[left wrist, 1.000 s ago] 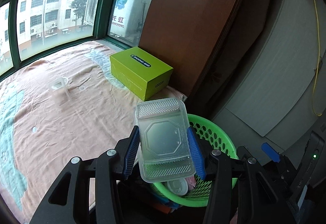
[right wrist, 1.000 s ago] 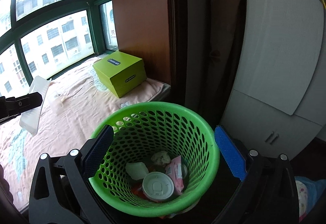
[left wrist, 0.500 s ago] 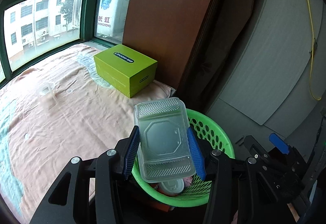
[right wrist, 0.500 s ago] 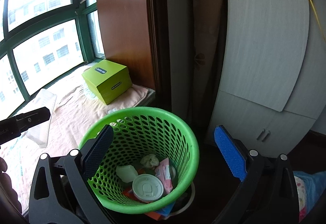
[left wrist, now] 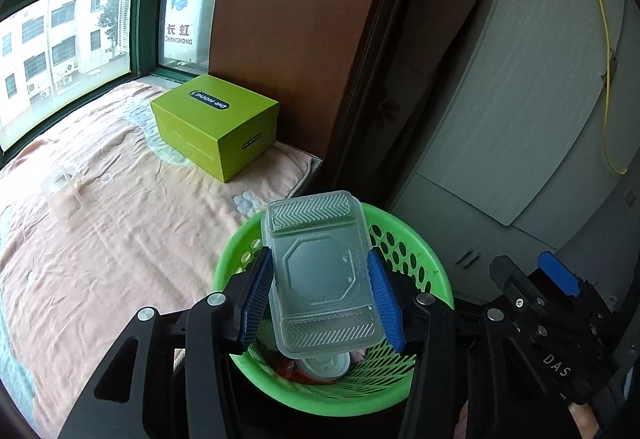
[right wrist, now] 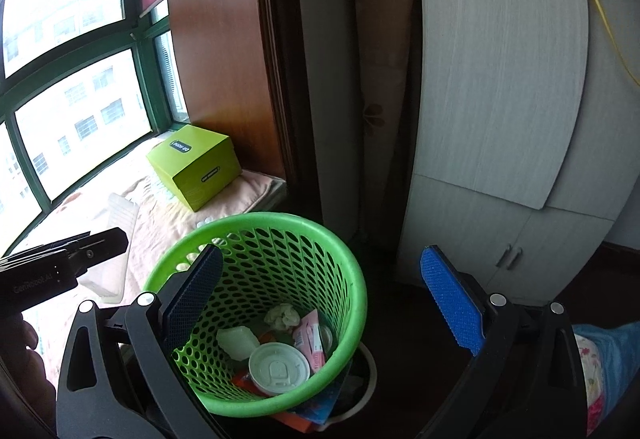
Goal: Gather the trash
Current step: 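Open the left gripper over the green basket to drop the clear tray, then move both open grippers back over the blanket toward the remaining containers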
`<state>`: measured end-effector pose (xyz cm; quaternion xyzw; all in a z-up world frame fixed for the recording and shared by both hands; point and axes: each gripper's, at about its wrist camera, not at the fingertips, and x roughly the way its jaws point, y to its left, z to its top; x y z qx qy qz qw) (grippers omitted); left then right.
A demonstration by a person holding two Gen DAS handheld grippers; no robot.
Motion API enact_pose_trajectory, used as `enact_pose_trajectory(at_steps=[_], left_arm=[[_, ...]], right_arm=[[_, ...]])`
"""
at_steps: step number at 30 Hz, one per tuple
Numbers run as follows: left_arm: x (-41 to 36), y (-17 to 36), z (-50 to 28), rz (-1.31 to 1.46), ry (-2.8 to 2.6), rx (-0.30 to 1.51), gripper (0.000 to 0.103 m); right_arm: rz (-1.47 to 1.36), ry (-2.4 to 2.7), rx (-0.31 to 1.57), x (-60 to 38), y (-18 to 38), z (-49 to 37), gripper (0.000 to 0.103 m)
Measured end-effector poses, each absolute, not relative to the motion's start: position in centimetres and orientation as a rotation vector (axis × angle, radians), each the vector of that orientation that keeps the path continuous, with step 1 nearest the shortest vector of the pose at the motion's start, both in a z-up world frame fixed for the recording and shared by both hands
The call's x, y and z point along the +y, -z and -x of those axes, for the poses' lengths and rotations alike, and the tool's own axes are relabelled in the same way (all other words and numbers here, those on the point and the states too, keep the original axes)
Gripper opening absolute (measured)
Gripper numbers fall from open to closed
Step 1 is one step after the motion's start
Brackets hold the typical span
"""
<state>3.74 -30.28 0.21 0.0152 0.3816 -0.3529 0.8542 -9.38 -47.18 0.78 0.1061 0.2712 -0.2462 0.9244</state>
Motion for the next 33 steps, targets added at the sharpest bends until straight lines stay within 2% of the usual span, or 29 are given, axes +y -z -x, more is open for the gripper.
enact_pose_trajectory(at_steps=[4, 7, 9, 17, 20, 23, 33], left_arm=[[-30.7, 0.0, -3.8, -0.038, 0.747, 0.799, 0.058], [-31.0, 0.1, -3.9, -0.044, 0.751, 0.798, 0.061], [-30.9, 0.2, -3.8, -0.044, 0.744, 0.795, 0.068], [-29.8, 0.2, -4.6, -0.04, 0.704, 0.792, 0.07], [-28.9, 0.1, -5.0, -0.039, 0.672, 0.785, 0.075], [-27.7, -0.1, -5.3, -0.04, 0.641, 0.777, 0.076], [-21.1, -0.5, -8.3, -0.016, 0.478, 0.766, 0.081]], right_arm=[[-0.227, 0.51, 0.558, -47.5, -0.6, 9.5, 0.098], [-0.232, 0.512, 0.56, -47.6, -0.5, 9.6, 0.098], [-0.233, 0.511, 0.562, -47.7, -0.5, 9.5, 0.098], [-0.224, 0.484, 0.566, -47.1, -0.4, 8.9, 0.098], [-0.222, 0.468, 0.569, -46.6, -0.4, 8.4, 0.098], [-0.219, 0.439, 0.575, -46.1, -0.4, 7.7, 0.098], [-0.2, 0.296, 0.6, -42.9, -0.4, 3.4, 0.098]])
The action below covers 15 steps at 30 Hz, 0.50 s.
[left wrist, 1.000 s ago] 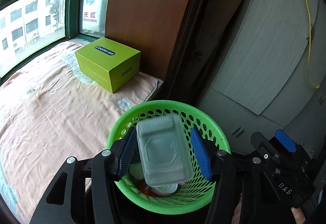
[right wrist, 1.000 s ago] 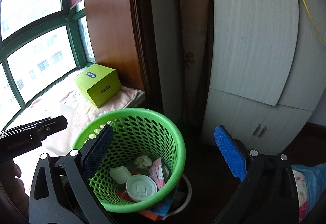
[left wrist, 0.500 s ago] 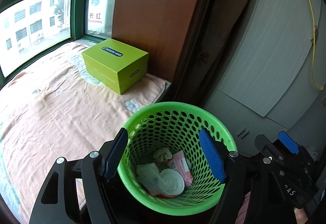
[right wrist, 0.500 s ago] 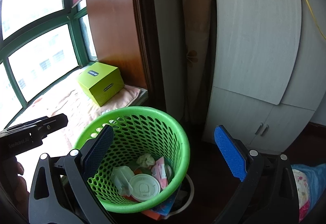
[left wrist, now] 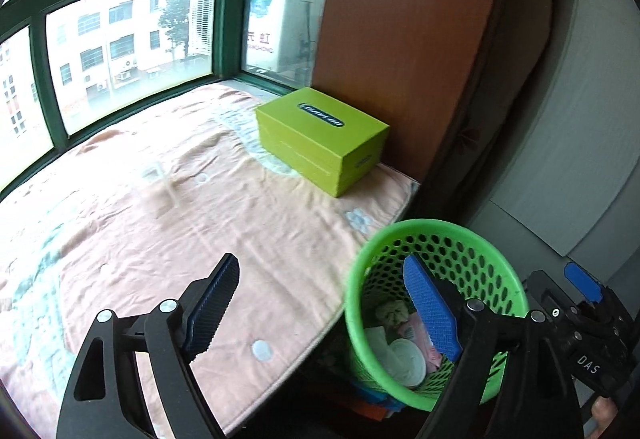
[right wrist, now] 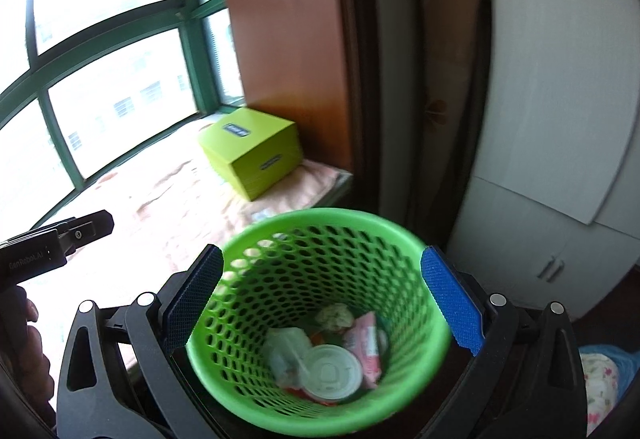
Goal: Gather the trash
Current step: 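Move both open grippers back over the blanket toward the remaining containers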
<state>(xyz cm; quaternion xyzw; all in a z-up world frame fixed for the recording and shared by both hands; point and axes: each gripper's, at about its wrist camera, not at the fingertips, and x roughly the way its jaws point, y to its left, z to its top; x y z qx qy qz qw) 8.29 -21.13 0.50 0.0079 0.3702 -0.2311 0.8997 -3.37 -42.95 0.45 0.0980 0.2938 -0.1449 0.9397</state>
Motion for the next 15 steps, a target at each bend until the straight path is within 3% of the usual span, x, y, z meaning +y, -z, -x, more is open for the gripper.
enact_pose_trajectory(at_steps=[15], left_arm=[[-6.0, 1.5, -14.4, 0.105, 0.159, 0.812, 0.081]], right_arm=[[-0.127, 0.039, 0.686, -34.7, 1.3, -6.6, 0.098]])
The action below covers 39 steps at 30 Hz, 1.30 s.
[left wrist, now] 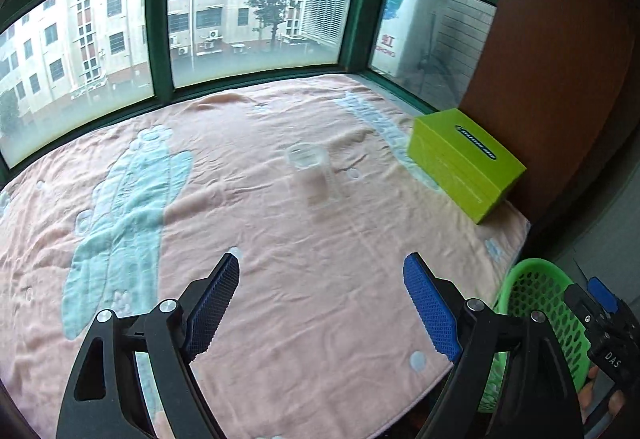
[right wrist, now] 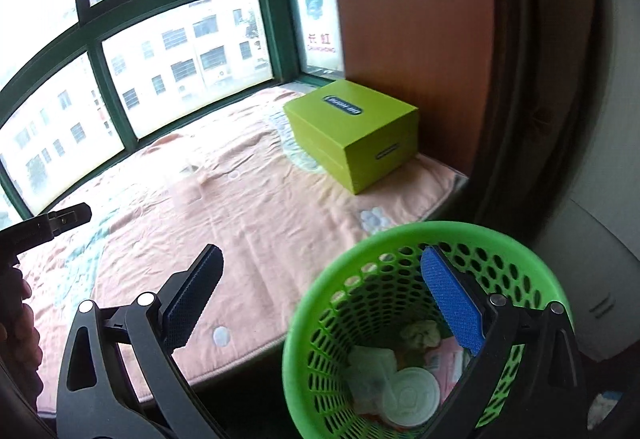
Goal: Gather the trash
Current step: 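Move both open grippers back over the blanket toward the remaining containers, then grasp the clear rectangular box with the right gripper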
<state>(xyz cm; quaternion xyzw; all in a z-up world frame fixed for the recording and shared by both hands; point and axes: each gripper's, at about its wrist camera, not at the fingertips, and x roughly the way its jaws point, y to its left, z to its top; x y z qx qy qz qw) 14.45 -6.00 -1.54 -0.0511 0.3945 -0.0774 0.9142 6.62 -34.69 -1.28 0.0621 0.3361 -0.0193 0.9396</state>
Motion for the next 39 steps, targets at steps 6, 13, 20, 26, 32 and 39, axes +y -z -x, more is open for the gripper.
enact_pose_trajectory(at_steps=[6, 13, 20, 26, 32, 39], left_arm=[[-1.4, 2.0, -15.7, 0.134, 0.069, 0.821, 0.081], [2.5, 2.8, -17.3, 0.171, 0.004, 0.834, 0.081], [5.0, 3.5, -19.3, 0.189, -0.041, 0.85, 0.081], [6.5, 4.2, -21.3, 0.19, -0.072, 0.868, 0.081], [7.0, 4.3, -23.5, 0.187, -0.088, 0.873, 0.081], [6.1, 4.9, -26.6, 0.197, -0.078, 0.893, 0.081]], right_arm=[[-0.085, -0.077, 0.73, -29.3, 2.4, -12.2, 0.098], [-0.043, -0.228, 0.771, -23.1, 3.7, -19.0, 0.098], [-0.012, -0.319, 0.833, -19.4, 6.0, -25.3, 0.098], [0.031, -0.359, 0.879, -17.8, 8.8, -29.5, 0.098], [0.079, -0.363, 0.913, -16.5, 11.2, -32.8, 0.098], [0.123, -0.38, 0.956, -16.0, 13.1, -34.8, 0.074]])
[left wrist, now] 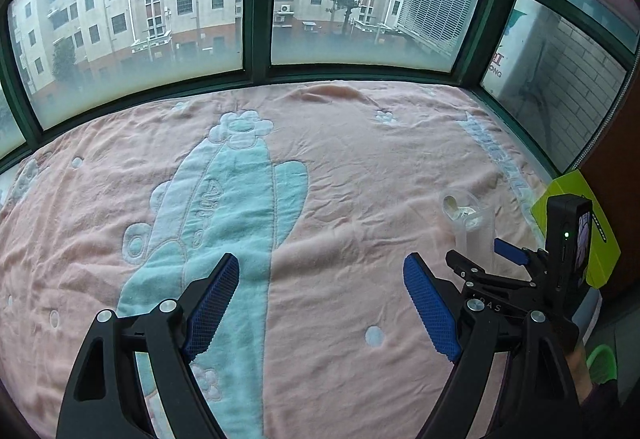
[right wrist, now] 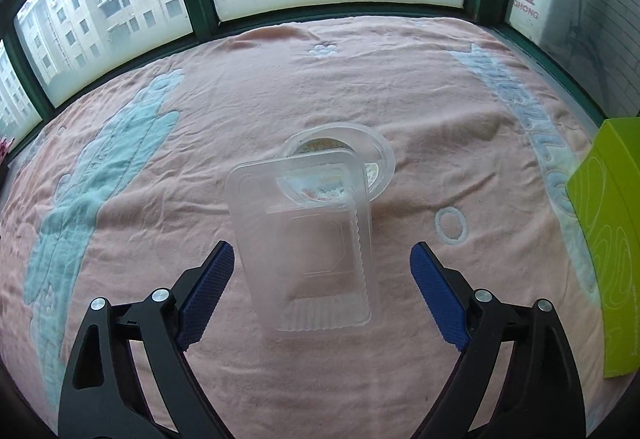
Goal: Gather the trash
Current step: 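Grasp the clear rectangular box with the right gripper, then grasp the round clear labeled tub with the left gripper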
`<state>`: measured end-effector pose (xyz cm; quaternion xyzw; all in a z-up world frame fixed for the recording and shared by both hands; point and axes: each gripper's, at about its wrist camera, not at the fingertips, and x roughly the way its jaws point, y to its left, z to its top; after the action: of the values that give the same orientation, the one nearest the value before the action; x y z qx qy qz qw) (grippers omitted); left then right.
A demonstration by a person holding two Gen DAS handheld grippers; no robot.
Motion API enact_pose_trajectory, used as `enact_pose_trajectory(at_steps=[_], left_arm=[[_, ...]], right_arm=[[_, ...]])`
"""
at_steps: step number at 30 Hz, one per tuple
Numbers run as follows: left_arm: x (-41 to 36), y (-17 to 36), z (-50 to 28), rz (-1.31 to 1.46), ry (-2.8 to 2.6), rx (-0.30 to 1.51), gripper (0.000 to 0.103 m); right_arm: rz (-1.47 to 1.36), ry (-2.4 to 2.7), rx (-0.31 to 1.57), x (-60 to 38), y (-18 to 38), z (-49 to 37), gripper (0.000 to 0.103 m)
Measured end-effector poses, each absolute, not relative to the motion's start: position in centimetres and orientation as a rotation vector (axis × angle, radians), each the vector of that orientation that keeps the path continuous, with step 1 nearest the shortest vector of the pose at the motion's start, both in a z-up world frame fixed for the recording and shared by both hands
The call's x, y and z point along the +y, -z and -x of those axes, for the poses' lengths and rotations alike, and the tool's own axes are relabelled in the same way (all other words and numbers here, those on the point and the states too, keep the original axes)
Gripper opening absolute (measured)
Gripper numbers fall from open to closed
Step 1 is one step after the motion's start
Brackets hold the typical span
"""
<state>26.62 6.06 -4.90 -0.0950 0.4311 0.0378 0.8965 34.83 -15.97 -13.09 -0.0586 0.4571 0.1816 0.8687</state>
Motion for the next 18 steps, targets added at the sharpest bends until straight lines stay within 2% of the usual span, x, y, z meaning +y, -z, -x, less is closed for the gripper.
enact_pose_trajectory(at_steps=[3, 15, 18], left_arm=[[5.4, 5.4, -28.4, 0.216, -0.059, 0.912, 0.081], [-2.3, 7.6, -34.6, 0.159, 0.1, 0.933, 0.079], [-4.7, 8.5, -35.8, 0.121, 0.155, 0.951, 0.085]], right_arm=[[0.105, -0.398, 0.963, -16.6, 12.9, -34.6, 0.061], [0.091, -0.369, 0.916, -22.5, 8.8, -30.4, 0.06], [0.077, -0.349, 0.904, -24.6, 8.0, -29.5, 0.06]])
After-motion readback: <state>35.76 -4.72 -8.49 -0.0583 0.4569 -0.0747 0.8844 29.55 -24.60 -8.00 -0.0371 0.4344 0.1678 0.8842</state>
